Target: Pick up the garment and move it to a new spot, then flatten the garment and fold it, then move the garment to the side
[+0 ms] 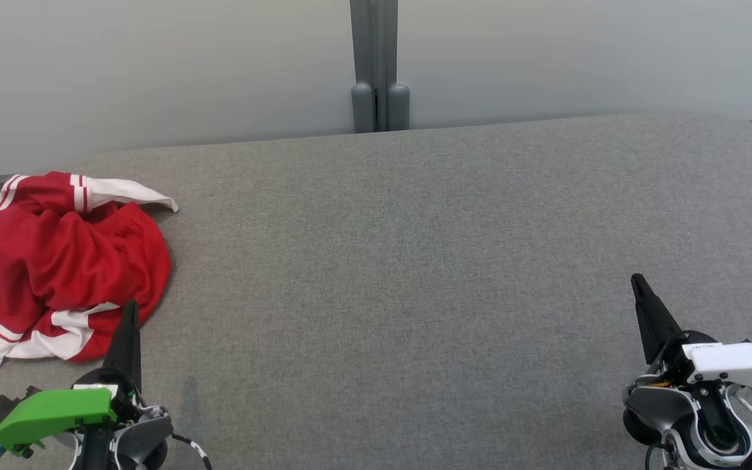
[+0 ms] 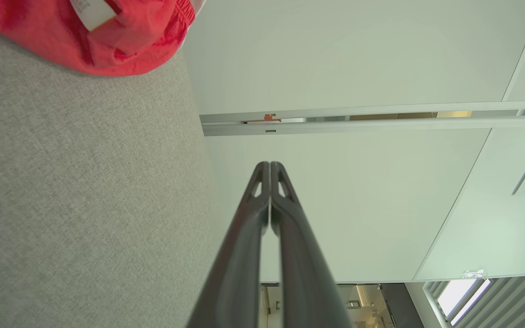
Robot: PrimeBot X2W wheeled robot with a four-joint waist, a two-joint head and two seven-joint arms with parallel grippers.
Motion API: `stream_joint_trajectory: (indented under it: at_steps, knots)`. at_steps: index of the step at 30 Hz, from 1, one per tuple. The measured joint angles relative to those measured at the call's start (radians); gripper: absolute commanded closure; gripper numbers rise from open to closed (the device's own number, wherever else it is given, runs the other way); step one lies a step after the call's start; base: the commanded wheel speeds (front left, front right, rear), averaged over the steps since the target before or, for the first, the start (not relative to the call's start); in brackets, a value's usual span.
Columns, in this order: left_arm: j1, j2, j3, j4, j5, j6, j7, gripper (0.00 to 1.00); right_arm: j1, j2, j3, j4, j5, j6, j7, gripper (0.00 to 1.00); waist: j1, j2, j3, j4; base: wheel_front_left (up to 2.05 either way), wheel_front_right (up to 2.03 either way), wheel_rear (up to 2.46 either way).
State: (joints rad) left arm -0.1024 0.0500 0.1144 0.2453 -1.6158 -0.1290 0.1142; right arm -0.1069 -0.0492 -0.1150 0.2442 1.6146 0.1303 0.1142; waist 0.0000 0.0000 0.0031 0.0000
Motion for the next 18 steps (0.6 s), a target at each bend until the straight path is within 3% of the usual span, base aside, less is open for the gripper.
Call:
stream_joint_trajectory:
  at_steps: [18]
  knots:
    - [0.0, 0.0, 0.0, 0.0, 0.0, 0.0, 0.0, 1.0, 0.0, 0.0, 0.0, 0.0, 0.0, 0.0, 0.0, 1.0, 0.0, 0.0, 0.0, 0.0, 0.0, 0.0, 0.0]
